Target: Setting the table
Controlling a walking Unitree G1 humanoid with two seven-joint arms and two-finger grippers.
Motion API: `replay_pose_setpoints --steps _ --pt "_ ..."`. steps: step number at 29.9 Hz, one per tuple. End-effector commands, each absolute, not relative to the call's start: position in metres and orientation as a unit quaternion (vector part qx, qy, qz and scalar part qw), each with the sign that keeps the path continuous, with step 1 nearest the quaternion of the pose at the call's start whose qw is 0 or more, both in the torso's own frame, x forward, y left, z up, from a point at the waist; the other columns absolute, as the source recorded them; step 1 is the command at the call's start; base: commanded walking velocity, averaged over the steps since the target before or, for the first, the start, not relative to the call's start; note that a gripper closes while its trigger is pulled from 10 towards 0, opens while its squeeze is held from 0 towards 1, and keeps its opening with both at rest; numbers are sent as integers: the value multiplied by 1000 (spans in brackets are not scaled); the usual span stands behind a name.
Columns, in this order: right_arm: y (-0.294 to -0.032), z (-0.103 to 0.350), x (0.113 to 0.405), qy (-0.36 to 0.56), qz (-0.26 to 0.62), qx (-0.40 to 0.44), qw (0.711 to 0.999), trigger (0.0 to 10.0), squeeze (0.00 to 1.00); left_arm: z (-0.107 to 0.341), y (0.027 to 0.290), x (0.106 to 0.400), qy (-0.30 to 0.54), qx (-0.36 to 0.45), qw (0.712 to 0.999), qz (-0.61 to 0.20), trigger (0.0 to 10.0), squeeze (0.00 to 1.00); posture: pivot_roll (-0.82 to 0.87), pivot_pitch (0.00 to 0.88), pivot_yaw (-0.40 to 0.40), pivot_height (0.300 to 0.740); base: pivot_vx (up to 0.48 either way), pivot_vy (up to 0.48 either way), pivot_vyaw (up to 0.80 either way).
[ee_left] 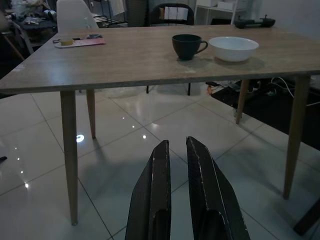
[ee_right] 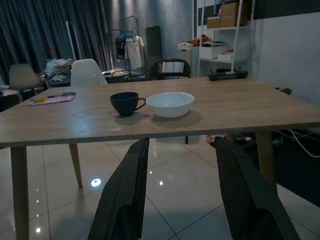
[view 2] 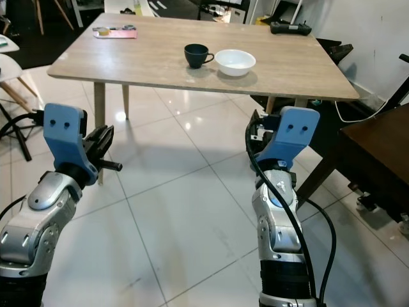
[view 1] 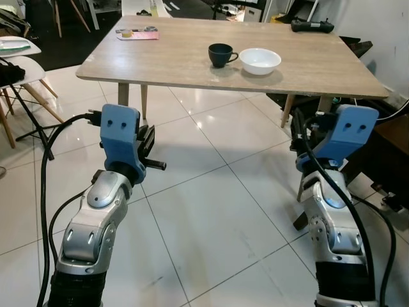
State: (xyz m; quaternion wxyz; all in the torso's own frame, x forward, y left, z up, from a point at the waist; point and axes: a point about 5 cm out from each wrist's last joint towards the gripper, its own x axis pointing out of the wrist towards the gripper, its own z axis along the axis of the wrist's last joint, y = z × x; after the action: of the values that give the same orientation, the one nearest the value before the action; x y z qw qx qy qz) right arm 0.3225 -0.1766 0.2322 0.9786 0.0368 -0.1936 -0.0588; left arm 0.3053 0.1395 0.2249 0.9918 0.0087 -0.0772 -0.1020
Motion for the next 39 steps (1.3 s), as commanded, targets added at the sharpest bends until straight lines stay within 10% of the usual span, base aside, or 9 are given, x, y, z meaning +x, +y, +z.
replay_pose_setpoints --steps 1,39 --pt "-180 231 321 -192 -67 34 979 10000 0 224 139 306 -73 10 992 -102 10000 0 35 69 62 740 0 0 0" --pt "-190 230 324 -183 -99 53 977 10000 0 218 141 306 -64 7 993 -96 10000 0 36 61 61 740 0 0 -579"
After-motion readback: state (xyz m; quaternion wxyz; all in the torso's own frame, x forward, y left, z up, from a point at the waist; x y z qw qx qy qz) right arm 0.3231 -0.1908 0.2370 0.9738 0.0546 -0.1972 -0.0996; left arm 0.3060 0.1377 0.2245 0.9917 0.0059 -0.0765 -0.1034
